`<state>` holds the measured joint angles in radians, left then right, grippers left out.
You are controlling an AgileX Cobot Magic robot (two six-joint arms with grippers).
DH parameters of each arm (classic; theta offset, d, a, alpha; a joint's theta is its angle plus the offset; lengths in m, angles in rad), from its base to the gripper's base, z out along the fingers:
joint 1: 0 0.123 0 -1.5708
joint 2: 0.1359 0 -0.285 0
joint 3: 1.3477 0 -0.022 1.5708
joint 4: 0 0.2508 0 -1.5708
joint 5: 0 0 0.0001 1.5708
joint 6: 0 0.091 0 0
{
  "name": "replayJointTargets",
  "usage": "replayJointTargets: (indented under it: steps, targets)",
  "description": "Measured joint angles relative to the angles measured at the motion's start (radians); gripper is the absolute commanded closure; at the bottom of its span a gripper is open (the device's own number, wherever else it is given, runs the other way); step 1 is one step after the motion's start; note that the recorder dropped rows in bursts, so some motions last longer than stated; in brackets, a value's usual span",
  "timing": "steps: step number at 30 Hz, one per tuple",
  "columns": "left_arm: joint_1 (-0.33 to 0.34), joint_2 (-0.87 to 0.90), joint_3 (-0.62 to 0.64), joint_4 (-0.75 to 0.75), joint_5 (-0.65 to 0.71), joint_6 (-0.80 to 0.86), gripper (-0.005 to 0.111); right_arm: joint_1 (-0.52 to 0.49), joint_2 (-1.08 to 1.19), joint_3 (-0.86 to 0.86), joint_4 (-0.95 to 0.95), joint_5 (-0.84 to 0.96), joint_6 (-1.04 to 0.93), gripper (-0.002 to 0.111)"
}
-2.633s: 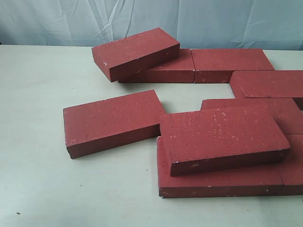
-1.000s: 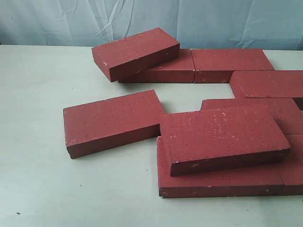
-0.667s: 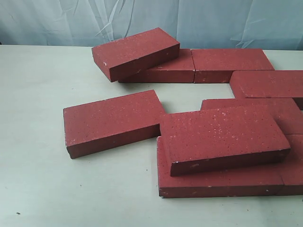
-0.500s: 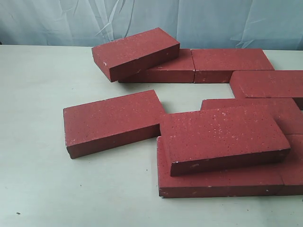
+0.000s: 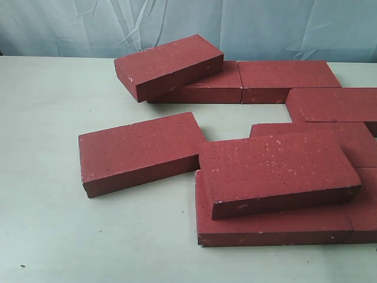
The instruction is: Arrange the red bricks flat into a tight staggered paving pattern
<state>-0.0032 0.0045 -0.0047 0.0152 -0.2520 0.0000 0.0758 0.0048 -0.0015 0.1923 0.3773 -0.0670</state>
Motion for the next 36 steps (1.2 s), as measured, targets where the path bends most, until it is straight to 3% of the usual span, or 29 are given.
replayJointTargets:
  steps: [9, 20, 33, 36]
  targets:
    - [0.000, 0.000, 0.000, -0.008, -0.026, -0.017, 0.107, 0.000, 0.000, 0.000, 0.000, 0.000, 0.000, 0.109]
    - [0.000, 0.104, -0.199, -0.010, 0.252, -0.017, 0.107, 0.000, 0.000, 0.000, 0.000, 0.000, 0.000, 0.109]
    - [0.000, 0.121, -0.226, 0.001, 0.252, -0.017, 0.107, 0.000, 0.000, 0.000, 0.000, 0.000, 0.000, 0.109]
    - [0.000, 0.123, -0.251, -0.001, 0.303, -0.017, 0.107, 0.000, 0.000, 0.000, 0.000, 0.000, 0.000, 0.109]
